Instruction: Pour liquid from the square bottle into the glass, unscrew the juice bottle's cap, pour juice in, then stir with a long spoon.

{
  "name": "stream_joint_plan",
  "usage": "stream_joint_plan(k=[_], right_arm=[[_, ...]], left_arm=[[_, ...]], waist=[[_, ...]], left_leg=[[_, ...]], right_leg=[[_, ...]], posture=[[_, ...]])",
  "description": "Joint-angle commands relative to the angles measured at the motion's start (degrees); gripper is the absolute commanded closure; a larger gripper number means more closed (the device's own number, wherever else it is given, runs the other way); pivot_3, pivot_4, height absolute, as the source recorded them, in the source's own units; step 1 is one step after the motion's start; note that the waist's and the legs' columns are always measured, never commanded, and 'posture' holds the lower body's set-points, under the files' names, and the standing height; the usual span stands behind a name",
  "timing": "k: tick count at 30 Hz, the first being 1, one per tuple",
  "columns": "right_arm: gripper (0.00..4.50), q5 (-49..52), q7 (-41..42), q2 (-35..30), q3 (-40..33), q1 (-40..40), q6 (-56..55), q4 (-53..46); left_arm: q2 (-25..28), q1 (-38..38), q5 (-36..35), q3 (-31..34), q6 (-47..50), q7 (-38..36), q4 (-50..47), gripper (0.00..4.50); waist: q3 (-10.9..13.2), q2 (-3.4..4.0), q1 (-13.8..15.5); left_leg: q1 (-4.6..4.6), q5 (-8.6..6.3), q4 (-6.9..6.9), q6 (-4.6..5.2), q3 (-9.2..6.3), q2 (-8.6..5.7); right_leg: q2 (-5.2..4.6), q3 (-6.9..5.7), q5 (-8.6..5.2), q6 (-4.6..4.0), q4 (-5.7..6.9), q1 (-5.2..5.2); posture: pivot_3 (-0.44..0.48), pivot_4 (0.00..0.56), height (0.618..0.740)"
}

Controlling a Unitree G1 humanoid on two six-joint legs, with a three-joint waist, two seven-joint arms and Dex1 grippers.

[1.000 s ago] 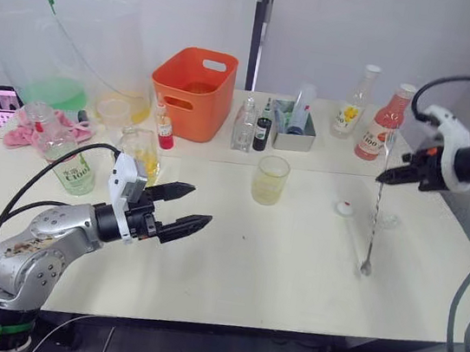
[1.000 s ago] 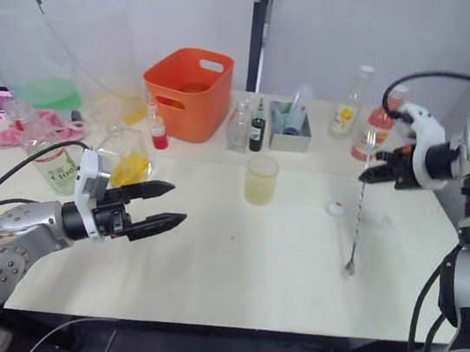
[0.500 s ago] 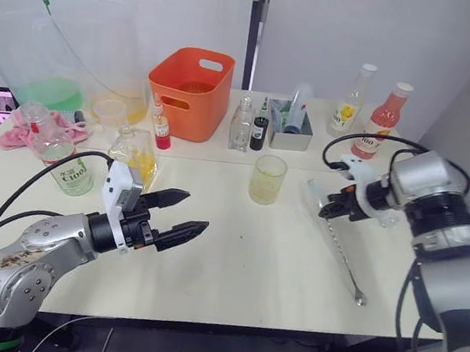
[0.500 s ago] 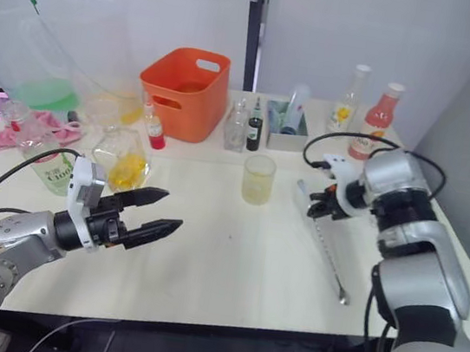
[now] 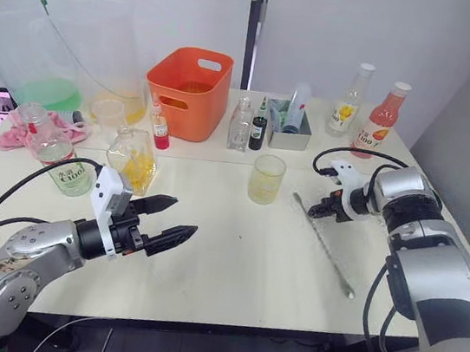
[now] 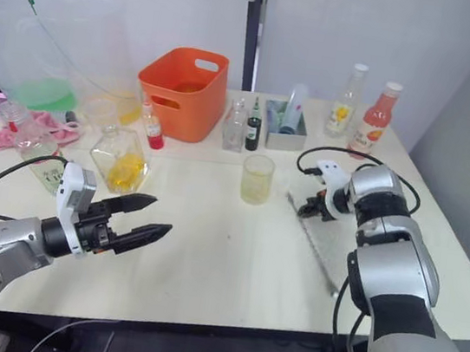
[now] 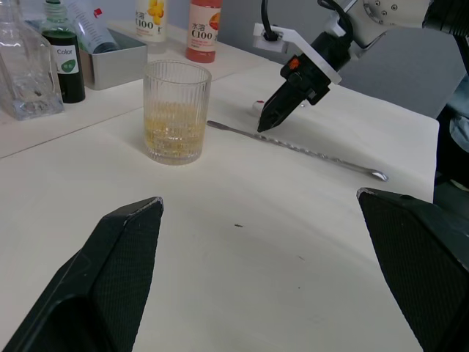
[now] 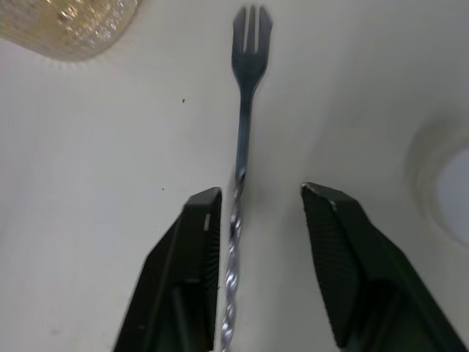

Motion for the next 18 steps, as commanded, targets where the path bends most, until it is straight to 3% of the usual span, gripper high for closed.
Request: stream_joint_plan(k=[1, 4, 5, 10, 13, 18], right_arm=[[1.16, -0.4, 1.2, -2.8, -2.7, -2.3, -2.3, -1.3], [0.14, -0.1, 4.9, -5.8, -3.8, -0.2, -8.8, -6.5], [0.04, 0.8, 6.5, -7.1, -4.9, 1.6, -11.9, -9.2], [0.04, 6.3, 12.4, -11.7, -11.7, 9.9, -18.0, -21.5], [0.04, 11.3, 18.3, -16.7, -16.0, 20.7, -19.7, -37.5], [0.04, 19.2, 14.9, -18.7, -27.1, 35.0, -16.7, -53.7]], left_arm=[[1.3, 1.0, 1.5, 3.1, -2.8, -1.1, 0.0, 0.0], [2.3, 2.5, 2.7, 5.1, -3.5, -1.5, 2.5, 0.0], [2.4, 3.0, 3.2, 6.0, -4.5, -2.2, 3.7, 0.0], [4.4, 5.0, 8.9, 7.5, -10.4, -6.2, 9.1, 0.0], [7.0, 7.4, 11.3, 10.0, -11.2, -8.1, 13.2, 0.0], [9.8, 13.4, 13.8, 16.0, -14.5, -12.4, 18.0, 0.0]], waist=[[0.0, 0.0, 0.1], [0.0, 0.02, 0.3], [0.0, 0.02, 0.4], [0.0, 0.01, 0.3], [0.0, 0.02, 0.4], [0.0, 0.04, 0.2]], left_leg=[[0.0, 0.0, 0.0, 0.0, 0.0, 0.0], [-0.01, 0.0, -0.01, 0.0, 0.01, -0.03], [-0.01, 0.0, -0.01, 0.0, 0.01, -0.03], [0.01, 0.0, -0.02, 0.0, 0.01, 0.0], [0.0, -0.01, -0.03, 0.01, 0.0, 0.02], [0.02, -0.03, -0.08, 0.05, 0.03, 0.03]], right_leg=[[0.0, 0.0, 0.0, 0.0, 0.0, 0.0], [-0.04, 0.0, 0.0, 0.0, -0.04, 0.01], [-0.04, 0.0, 0.0, 0.01, -0.04, 0.03], [-0.02, -0.02, 0.0, 0.01, -0.08, 0.05], [-0.02, -0.03, 0.0, 0.01, -0.07, 0.06], [-0.04, 0.0, -0.01, 0.01, -0.07, 0.02]], posture=[[0.0, 0.15, 0.74], [0.0, 0.15, 0.74], [0.0, 0.15, 0.74], [0.0, 0.15, 0.74], [0.0, 0.15, 0.74], [0.0, 0.15, 0.74]])
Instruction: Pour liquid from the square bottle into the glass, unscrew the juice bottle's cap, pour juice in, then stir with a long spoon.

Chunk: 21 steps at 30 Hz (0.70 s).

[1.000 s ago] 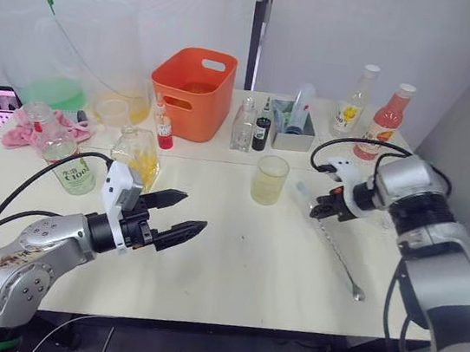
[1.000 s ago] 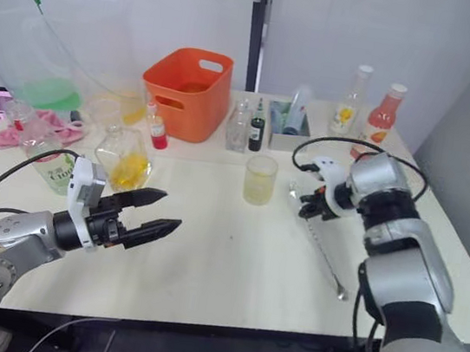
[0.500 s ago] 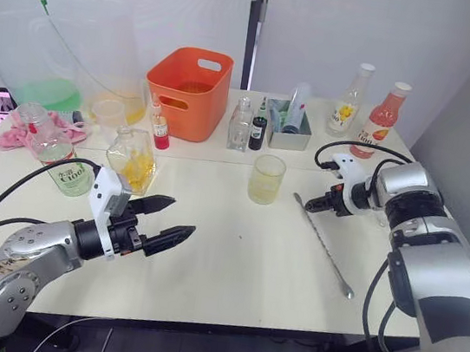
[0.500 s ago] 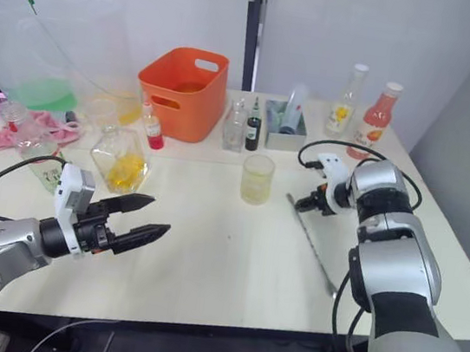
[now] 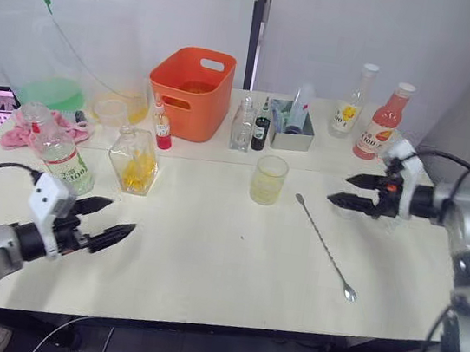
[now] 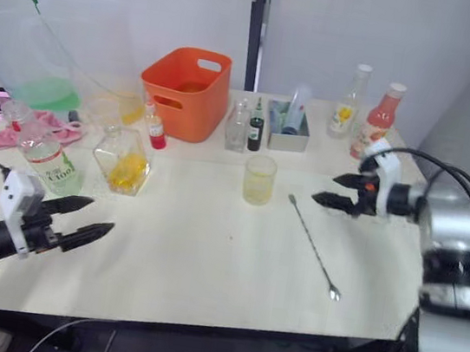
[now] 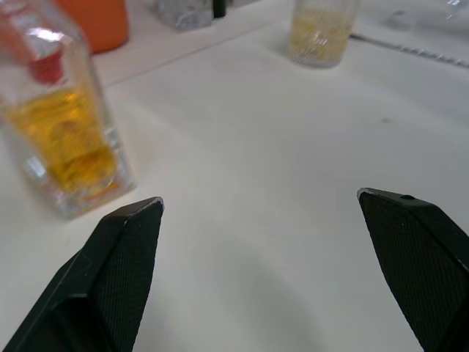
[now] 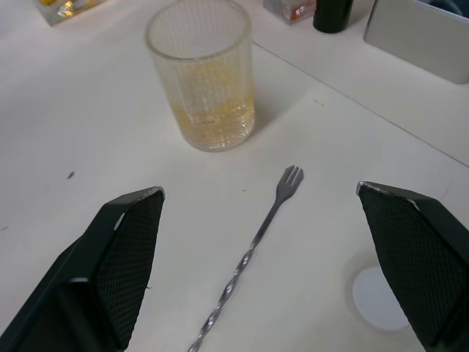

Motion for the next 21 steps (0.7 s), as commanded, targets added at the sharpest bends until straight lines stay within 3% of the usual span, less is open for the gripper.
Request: stream_joint_plan(k=[1, 8, 15, 18, 21], right_arm=[[0.04, 5.5, -2.6, -0.8, -8.9, 6.1, -1.0, -8.2], [0.04, 7.2, -5.7, 0.9, -18.0, 16.7, -15.3, -0.7], [0.04, 4.4, -6.6, -0.2, -18.9, 24.0, -28.1, 12.3], [0.04, 3.0, -7.0, -0.3, -18.2, 26.2, -32.6, 15.4], [0.04, 2.6, -7.9, -0.5, -18.4, 27.1, -33.9, 19.4]], left_arm=[[1.7, 3.2, 1.9, 5.4, -4.0, -3.3, 1.8, 0.0], [0.0, 6.7, 6.7, 8.9, -11.6, -4.8, 10.5, 0.0], [-1.4, 8.7, 9.6, 9.8, -19.2, -5.8, 16.8, 0.0], [-2.1, 9.4, 10.1, 9.5, -20.2, -5.2, 17.2, 0.0], [-2.9, 10.2, 10.8, 9.4, -21.2, -4.6, 17.5, 0.0]], waist=[[0.0, -0.01, 0.0], [0.0, -0.02, 0.3], [0.0, -0.01, -0.1], [0.0, 0.2, -1.6], [0.0, 0.55, -2.8]], left_leg=[[0.05, 0.0, 0.01, 0.0, 0.0, 0.03], [0.46, 0.0, 0.03, -0.01, 0.1, 0.03], [0.73, -0.07, -0.08, 0.1, -0.11, -0.05], [0.99, 0.13, -0.1, 0.38, -2.43, -1.36], [1.03, 0.47, -0.23, 0.56, -5.33, -3.25]], right_leg=[[0.03, 0.0, 0.0, 0.0, -0.01, 0.07], [0.01, 0.01, -0.01, 0.01, -0.09, 0.5], [-0.08, -0.21, -0.07, 0.05, -0.51, 1.19], [-1.33, -2.56, -0.97, 0.21, -0.39, 2.55], [-2.32, -3.9, -1.95, 0.92, -0.02, 3.26]], posture=[[0.0, 0.15, 0.74], [0.0, 0.15, 0.74], [0.0, 0.15, 0.74], [0.0, 0.15, 0.74], [0.0, 0.15, 0.74]])
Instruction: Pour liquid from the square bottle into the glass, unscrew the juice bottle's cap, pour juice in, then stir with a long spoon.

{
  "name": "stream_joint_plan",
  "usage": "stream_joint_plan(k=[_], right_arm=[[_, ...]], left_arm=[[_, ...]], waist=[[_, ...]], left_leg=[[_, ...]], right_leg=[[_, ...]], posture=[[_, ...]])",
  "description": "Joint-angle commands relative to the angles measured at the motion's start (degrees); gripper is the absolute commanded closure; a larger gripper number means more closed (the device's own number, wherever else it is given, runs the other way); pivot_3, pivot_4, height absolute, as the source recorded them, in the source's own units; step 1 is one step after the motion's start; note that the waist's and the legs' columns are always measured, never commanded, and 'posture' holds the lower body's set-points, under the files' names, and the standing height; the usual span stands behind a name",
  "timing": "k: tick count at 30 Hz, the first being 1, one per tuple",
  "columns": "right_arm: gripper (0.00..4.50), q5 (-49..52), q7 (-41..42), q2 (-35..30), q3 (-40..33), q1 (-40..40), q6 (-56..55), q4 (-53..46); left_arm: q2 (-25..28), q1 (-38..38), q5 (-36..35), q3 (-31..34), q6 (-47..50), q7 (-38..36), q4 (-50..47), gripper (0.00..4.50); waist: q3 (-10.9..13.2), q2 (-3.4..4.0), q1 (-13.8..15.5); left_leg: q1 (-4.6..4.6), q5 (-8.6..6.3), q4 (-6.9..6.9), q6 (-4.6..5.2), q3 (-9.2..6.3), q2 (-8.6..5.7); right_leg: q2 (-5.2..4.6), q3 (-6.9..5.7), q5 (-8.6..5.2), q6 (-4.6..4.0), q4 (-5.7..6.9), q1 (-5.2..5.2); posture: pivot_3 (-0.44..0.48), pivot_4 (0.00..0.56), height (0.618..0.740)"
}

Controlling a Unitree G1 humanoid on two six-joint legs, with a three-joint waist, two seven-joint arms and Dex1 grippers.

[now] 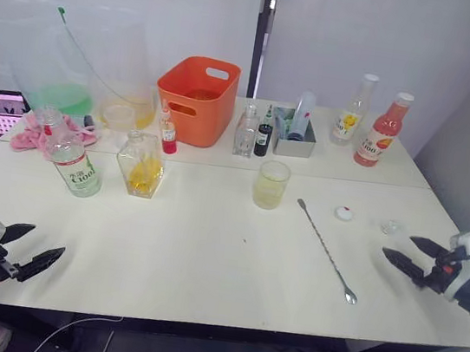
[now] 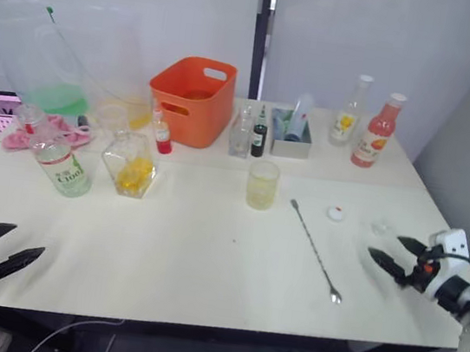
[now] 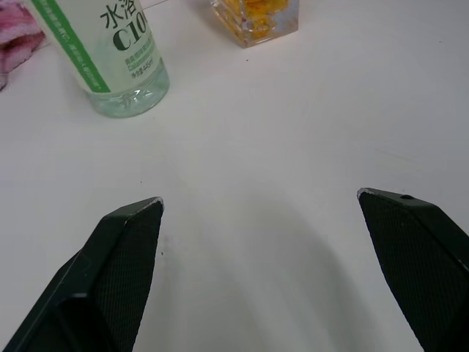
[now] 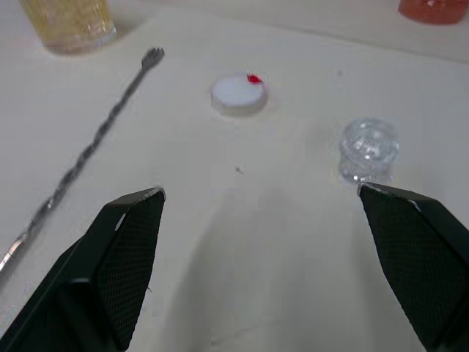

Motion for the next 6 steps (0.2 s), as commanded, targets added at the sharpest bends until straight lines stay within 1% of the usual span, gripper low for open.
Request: stream_joint_plan(k=[1, 3, 4, 6], right_arm=[[0.04, -0.4, -1.1, -1.5, -0.8, -0.1, -2.7, 3.1], [0.04, -1.0, -1.6, -1.7, -1.2, 1.1, -6.4, 5.2], [0.04, -1.2, -1.6, -1.8, -1.2, 1.4, -7.7, 5.9], [0.04, -0.4, -1.3, -1.7, -1.9, 1.7, -9.1, 6.5]], left_arm=[[-0.4, 0.7, 0.8, 1.4, -1.9, 0.8, 0.3, 0.0], [-0.8, 0.8, 1.4, 1.6, -3.3, 1.2, 1.7, 0.0], [-1.0, 0.8, 1.7, 1.6, -4.0, 1.4, 2.2, 0.0], [-0.8, 1.1, 1.9, 1.1, -4.1, 1.0, 2.8, 0.0]], waist=[[0.0, 0.11, 0.1], [0.0, 0.11, 1.1], [0.0, 0.11, 1.3], [0.0, 0.11, 1.5]], left_leg=[[0.01, 0.12, -0.04, -0.22, -0.04, 0.03], [-0.01, 0.3, -0.39, -0.53, 0.38, 0.23], [0.07, 0.42, -0.6, -0.73, 0.54, 0.27], [0.28, 0.42, -0.73, -0.74, 0.87, 0.31]], right_leg=[[0.01, 0.04, -0.07, -0.1, 0.09, -0.08], [0.12, 0.34, 0.1, -0.55, 0.09, -0.32], [0.13, 0.47, 0.11, -0.59, 0.1, -0.37], [0.13, 0.76, 0.1, -0.59, 0.09, -0.35]], posture=[[0.0, 0.15, 0.74], [0.0, 0.15, 0.74], [0.0, 0.15, 0.74], [0.0, 0.15, 0.74]])
